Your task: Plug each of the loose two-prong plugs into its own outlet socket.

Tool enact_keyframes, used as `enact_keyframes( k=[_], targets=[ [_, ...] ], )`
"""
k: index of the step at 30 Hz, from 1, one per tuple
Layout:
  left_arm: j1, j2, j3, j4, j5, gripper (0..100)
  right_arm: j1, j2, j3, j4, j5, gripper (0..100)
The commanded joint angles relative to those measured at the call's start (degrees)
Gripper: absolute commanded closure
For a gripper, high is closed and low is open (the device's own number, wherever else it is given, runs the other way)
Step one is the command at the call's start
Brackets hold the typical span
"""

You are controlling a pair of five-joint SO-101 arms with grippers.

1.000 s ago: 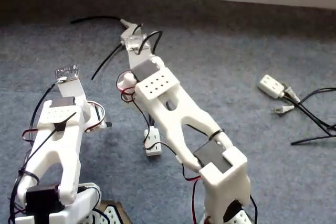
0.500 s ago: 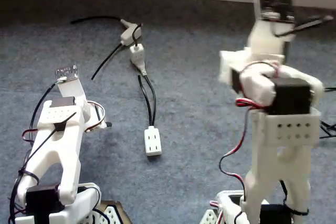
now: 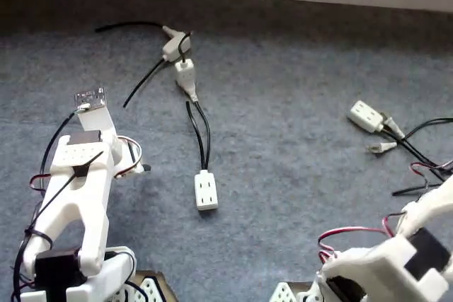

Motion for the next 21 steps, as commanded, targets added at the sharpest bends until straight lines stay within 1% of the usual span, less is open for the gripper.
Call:
enact_keyframes(
  k=[1, 8, 17, 19, 21],
  targets=[
    [0.8, -0.2, -0.1, -0.4, 0.3, 74, 0.8, 9.8, -6.6, -4.8, 0.7, 75.0],
    [0.8, -0.2, -0.1, -0.4, 0.3, 74, 0.9, 29.8, -24.7, -4.8, 0.7, 75.0],
    [0.8, -0.2, -0.1, -0.5, 0.3, 74, 0.7, 55.9, -53.1, -4.4, 0.7, 75.5],
    [0.8, -0.2, -0.1, -0.5, 0.3, 74, 0.7, 60.0, -58.3, -4.4, 0.9, 79.3],
    [0.8, -0.2, -0.1, -0.6, 0.3, 74, 0.9, 62.7, -63.7, -2.4, 1.0, 85.1]
  ],
)
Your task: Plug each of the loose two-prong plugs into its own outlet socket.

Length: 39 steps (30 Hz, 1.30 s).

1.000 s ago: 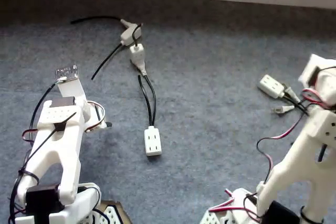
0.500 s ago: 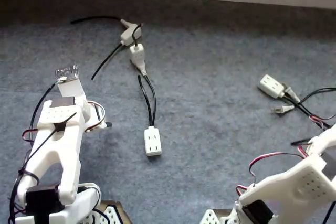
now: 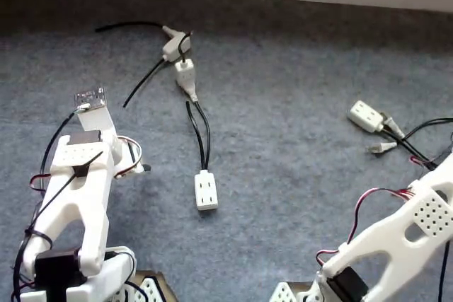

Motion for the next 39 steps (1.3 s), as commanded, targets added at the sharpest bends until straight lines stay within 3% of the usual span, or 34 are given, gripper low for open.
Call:
enact_keyframes(
  k=[1, 6, 16, 18, 23, 34, 39],
  targets=[
    [0.8, -0.2, -0.2, -0.6, 0.3, 74, 0.5, 2.2, -12.1, 2.9, 0.8, 88.3],
    [0.8, -0.2, -0.2, -0.6, 0.3, 74, 0.0, 4.5, -24.0, 14.2, 0.9, 98.6],
    [0.8, -0.2, -0.2, -0.5, 0.3, 74, -4.2, 4.7, -42.4, 34.2, 0.6, 98.8],
    [0.8, -0.2, -0.2, -0.5, 0.3, 74, -4.0, 4.4, -44.2, 34.5, 0.5, 97.6],
    [0.8, -0.2, -0.2, -0.5, 0.3, 74, -4.0, 4.9, -39.1, 34.1, 0.5, 83.6],
    [0.8, -0.2, -0.2, -0.6, 0.3, 74, -3.1, 5.3, -35.1, 34.6, 0.5, 83.4],
    [0.8, -0.2, -0.2, -0.5, 0.3, 74, -2.4, 9.4, -35.7, 34.6, 0.5, 89.1]
  ],
)
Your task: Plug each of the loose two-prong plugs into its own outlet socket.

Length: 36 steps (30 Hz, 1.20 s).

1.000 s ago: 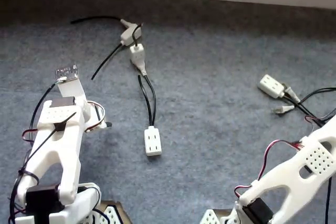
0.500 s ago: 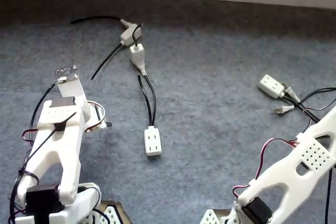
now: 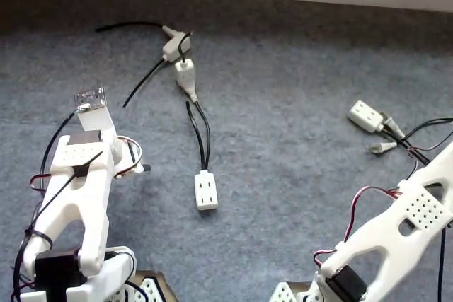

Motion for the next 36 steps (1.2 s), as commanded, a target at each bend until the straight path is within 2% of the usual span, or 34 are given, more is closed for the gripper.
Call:
enact_keyframes(
  k=[1, 11, 16, 30, 34, 36],
  targets=[
    [0.8, -0.2, -0.2, -0.5, 0.3, 74, 0.7, 0.6, -1.0, 0.2, 0.2, 90.0],
    [0.8, -0.2, -0.2, -0.5, 0.3, 74, 2.0, 1.4, -1.4, 0.2, 0.2, 90.3],
    [0.8, -0.2, -0.2, -0.6, 0.3, 74, 3.6, 0.5, -6.0, 2.1, 0.4, 90.3],
    [0.8, -0.2, -0.2, -0.4, 0.3, 74, 2.0, 4.9, -6.5, 4.3, 0.4, 90.9],
    [0.8, -0.2, -0.2, -0.4, 0.3, 74, 2.7, 4.7, -8.3, 4.3, 0.5, 98.5],
    [0.8, -0.2, -0.2, -0.4, 0.3, 74, 2.8, 4.4, -9.4, 4.3, 0.5, 99.0]
  ],
)
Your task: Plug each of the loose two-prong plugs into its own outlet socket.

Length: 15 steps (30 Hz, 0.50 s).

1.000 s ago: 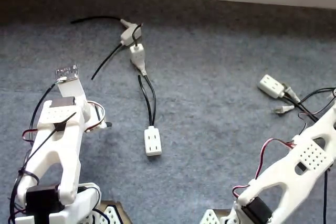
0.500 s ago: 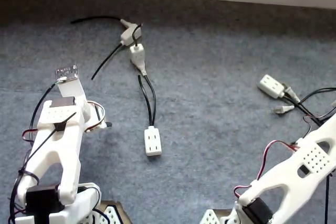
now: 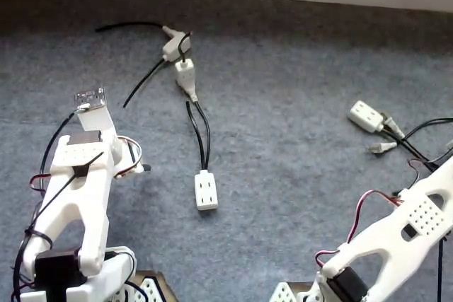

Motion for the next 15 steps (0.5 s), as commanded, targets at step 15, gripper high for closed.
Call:
enact_keyframes(
  k=[15],
  targets=[
    [0.8, -0.2, -0.2, -0.4, 0.3, 74, -13.6, -21.8, -6.9, 24.2, -1.8, 99.1]
  ],
)
